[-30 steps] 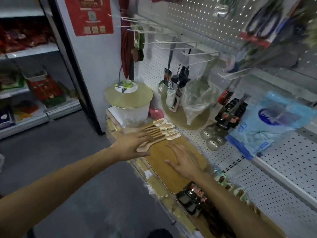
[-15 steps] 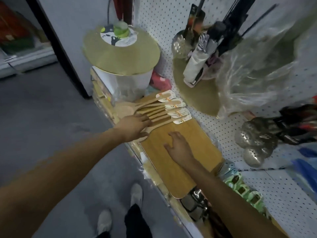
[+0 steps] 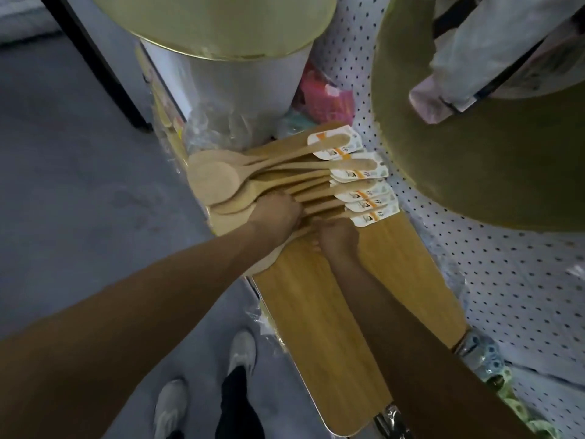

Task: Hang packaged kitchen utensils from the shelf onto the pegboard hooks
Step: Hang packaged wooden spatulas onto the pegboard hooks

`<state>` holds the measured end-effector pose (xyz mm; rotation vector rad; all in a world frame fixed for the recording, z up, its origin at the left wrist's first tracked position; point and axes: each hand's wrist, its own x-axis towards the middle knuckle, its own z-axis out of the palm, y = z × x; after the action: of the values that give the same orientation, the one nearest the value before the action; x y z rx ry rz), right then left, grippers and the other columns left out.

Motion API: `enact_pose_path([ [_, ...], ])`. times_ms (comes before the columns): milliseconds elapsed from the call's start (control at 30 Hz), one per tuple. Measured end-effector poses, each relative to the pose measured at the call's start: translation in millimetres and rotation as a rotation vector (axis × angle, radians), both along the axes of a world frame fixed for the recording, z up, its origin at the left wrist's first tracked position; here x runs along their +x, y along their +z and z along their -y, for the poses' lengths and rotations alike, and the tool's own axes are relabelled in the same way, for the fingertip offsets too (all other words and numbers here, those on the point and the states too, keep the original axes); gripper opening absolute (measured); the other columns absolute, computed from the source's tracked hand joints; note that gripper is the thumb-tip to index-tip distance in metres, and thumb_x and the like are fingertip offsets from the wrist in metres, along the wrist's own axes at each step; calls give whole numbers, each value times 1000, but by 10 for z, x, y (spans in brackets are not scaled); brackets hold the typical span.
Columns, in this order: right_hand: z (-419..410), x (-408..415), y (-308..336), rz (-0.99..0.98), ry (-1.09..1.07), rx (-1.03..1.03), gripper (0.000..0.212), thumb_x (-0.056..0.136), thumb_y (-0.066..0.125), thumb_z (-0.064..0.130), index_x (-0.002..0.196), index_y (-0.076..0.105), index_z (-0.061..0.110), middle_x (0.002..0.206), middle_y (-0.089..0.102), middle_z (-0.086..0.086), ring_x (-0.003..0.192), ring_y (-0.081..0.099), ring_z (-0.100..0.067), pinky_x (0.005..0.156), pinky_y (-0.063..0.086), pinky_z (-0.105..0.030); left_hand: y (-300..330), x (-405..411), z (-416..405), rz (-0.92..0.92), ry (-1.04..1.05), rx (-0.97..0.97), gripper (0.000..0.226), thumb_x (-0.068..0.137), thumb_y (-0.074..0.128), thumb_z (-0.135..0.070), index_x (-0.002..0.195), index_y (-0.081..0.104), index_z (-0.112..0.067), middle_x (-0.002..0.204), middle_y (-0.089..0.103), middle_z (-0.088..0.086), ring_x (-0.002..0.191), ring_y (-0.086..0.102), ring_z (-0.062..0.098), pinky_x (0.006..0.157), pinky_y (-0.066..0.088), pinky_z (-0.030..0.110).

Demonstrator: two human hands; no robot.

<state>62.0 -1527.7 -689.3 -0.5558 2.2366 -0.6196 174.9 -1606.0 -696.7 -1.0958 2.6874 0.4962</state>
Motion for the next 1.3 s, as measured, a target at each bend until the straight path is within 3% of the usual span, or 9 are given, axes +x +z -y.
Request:
enact_pose_path([
  [200,127,-19,-145,121,-204,14,28,90,69,32,73,61,11,63,67,-10,56,71,-25,62,62,-43,-165,-149,-42,-78,28,-14,23,98,52,-35,100,71,-23,106,69,1,110,55,23,68,38,30],
  [367,-50,28,-233,36,-213,32,40,84,73,44,70,61,8,60,69,-10,50,69,-24,61,61,-45,-54,-105,-97,-51,30,1,30,97,49,-42,108,69,-23,109,68,3,119,51,24,81,48,34],
  [467,-198,31,-338,21,-253,41,42,81,76,42,89,64,3,63,70,-8,46,68,-20,56,61,-45,-27,-116,-134,-38,0,-14,25,100,47,-25,116,66,-21,113,65,3,120,49,26,84,48,35],
  [567,-305,0,-321,92,-325,73,29,87,70,27,73,63,3,58,68,-10,52,70,-23,65,61,-46,-39,-83,-201,-17,18,40,23,100,49,-15,114,65,-22,111,67,3,112,57,26,81,50,35],
  [667,-519,-26,-167,250,-502,74,17,91,60,11,87,64,-4,63,67,-14,52,68,-23,63,62,-43,46,-62,-377,-33,-23,209,22,93,54,-15,110,66,-21,107,68,4,101,65,27,79,53,36],
  [867,-1256,46,211,298,-641,-3,25,90,69,25,96,66,1,77,69,-14,54,65,-18,59,61,-34,350,-88,-951,-185,41,510,16,89,67,-20,104,72,-18,102,72,2,96,66,22,75,46,27],
  [1000,-1706,146,625,371,-587,-26,11,86,73,12,91,71,2,72,65,-8,55,60,-15,46,52,-21,679,-31,-1320,-289,68,585,13,87,73,-23,97,72,-16,98,72,1,92,66,20,72,45,25],
  [1167,-2283,473,1247,419,-578,-143,11,80,79,6,76,69,3,78,69,-18,69,65,-26,72,61,-41,1202,288,-1778,-361,119,677,22,82,81,-15,100,70,-8,94,68,5,73,65,20,75,57,34],
  [1300,-2741,852,1718,456,-586,-238,17,80,78,6,87,69,-7,84,70,-20,72,67,-28,68,61,-39,1640,674,-2144,-440,116,819,37,80,82,-10,113,67,-11,83,62,5,69,64,22,80,58,44],
])
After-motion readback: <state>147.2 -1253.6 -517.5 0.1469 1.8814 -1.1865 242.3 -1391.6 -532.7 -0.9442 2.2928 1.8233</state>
